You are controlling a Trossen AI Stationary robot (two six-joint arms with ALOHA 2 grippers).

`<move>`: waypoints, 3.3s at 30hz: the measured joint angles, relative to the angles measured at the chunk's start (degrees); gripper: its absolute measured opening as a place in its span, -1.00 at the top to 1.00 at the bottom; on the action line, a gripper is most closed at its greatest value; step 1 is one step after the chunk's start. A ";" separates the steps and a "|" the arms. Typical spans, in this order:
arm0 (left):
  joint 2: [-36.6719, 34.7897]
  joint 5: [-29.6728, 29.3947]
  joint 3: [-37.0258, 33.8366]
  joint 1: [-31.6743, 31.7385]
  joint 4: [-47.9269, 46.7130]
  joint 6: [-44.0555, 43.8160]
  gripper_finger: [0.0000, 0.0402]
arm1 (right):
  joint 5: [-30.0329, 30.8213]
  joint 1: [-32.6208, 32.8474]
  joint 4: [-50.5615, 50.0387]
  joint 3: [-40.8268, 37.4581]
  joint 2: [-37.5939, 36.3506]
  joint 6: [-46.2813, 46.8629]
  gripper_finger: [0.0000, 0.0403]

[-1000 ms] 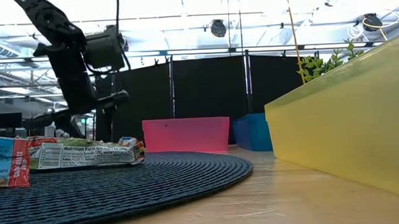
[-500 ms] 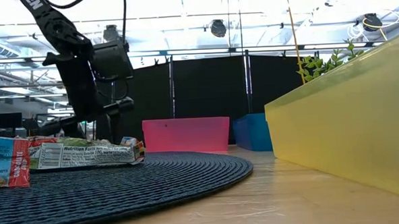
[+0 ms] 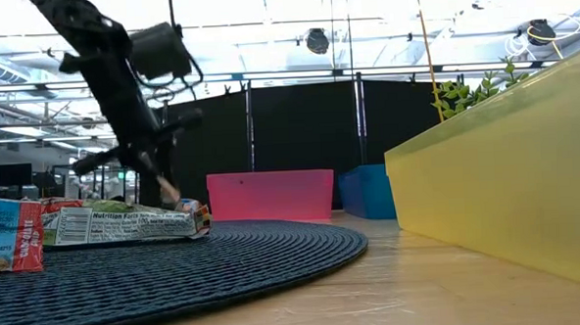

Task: Pick and place Granola Bars by type
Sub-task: Put the yellow granola bar into the yellow bin

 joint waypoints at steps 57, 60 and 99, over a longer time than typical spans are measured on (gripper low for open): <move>-0.34 -1.72 32.60 -27.21 22.70 62.13 0.92 | 12.49 -14.43 47.47 -0.02 8.92 -2.29 0.61; -0.36 0.41 32.60 -27.25 24.19 63.28 0.91 | 12.10 -13.61 48.40 -0.02 8.85 -5.23 0.79; -3.58 -10.56 31.17 3.16 -31.55 34.04 -0.12 | -0.08 1.00 -24.24 -0.04 25.24 -2.82 0.76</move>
